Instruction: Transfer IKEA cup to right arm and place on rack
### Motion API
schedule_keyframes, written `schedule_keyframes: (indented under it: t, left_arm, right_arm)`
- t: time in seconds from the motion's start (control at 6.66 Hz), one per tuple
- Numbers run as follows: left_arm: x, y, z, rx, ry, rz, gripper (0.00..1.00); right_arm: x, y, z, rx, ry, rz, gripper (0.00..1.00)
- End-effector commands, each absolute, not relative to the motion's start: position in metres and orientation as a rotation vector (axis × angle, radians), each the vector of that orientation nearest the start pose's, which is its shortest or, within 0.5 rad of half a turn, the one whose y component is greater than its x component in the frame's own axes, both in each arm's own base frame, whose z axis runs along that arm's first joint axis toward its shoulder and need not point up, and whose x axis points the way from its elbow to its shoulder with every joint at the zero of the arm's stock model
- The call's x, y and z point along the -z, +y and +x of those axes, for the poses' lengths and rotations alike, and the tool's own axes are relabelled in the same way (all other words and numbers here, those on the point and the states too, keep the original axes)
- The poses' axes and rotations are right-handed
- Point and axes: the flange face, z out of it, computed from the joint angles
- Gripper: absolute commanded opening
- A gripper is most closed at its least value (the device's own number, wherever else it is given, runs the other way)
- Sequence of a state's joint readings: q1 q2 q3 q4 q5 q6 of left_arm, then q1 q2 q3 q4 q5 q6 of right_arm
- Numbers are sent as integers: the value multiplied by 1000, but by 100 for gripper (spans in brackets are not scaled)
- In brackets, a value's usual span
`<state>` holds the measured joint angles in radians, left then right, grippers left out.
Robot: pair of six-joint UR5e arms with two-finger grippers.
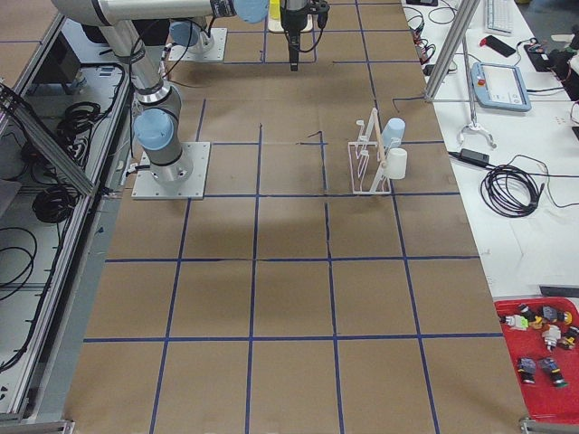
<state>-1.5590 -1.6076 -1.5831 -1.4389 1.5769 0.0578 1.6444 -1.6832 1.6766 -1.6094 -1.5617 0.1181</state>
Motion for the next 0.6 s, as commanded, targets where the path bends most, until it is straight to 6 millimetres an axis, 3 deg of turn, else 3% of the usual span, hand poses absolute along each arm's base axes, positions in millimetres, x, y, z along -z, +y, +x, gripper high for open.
schedule_keyframes:
  t: [0.0,0.45]
  left_arm:
    - [-477,-516,-127,127,3132,36,100]
    - [-477,-516,-127,127,3132,31,100]
  right_arm:
    - [-492,-438,167,71,3128,69,100]
    - [-492,-439,168,74,3120,69,100]
